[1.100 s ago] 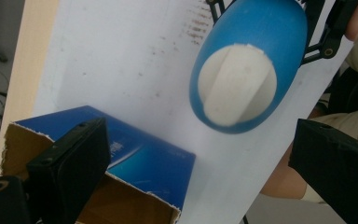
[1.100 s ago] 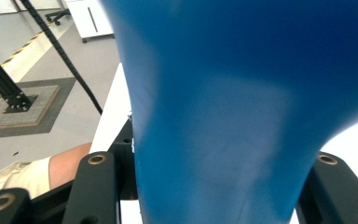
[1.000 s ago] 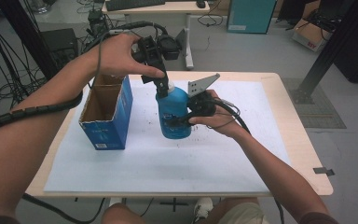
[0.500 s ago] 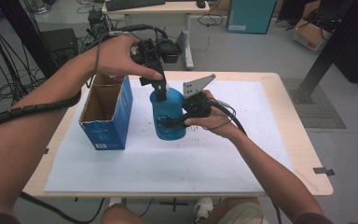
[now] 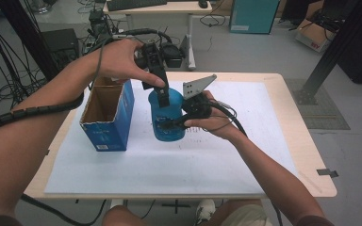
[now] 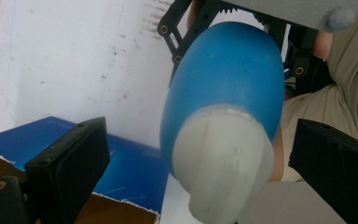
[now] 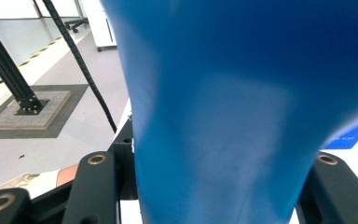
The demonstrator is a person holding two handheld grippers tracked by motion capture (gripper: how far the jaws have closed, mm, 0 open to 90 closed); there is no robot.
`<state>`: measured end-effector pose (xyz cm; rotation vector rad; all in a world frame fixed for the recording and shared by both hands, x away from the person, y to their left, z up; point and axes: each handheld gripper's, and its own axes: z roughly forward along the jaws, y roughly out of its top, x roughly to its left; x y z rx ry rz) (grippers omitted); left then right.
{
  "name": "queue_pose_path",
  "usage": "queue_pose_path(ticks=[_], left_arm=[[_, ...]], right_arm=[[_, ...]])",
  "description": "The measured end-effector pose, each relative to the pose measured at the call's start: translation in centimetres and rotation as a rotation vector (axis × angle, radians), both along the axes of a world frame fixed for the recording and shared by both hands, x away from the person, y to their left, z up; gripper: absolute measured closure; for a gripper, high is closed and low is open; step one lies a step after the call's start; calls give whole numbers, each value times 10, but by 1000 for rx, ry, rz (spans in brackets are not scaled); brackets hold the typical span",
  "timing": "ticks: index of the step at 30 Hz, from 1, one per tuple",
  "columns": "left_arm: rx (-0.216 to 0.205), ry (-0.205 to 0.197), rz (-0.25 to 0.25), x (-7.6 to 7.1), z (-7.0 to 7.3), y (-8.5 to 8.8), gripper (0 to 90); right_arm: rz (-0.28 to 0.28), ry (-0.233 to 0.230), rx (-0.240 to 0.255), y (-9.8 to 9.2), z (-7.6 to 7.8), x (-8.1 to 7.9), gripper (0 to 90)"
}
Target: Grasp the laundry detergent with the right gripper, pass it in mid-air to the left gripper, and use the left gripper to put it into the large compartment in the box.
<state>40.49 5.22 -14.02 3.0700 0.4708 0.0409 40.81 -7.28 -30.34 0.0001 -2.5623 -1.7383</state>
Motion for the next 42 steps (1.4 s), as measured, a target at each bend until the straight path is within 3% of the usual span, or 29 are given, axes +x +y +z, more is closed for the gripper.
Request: queue_pose_path(ticks=[2,8,19,42], left_arm=[[2,-2,-4,-1,0,-1,52],[3,12,-28,-4,-1,-2,52],[17,34,-37,-5,-7,-4,52],[33,23,-52,-5,-11,-5,51]], right_arm=[[2,12,6,1,1,-1,447],[10,-15,11,2,4,-2,447],[14,-16,21,4,6,-4,447],[17,-20,10,5,6,-4,446]])
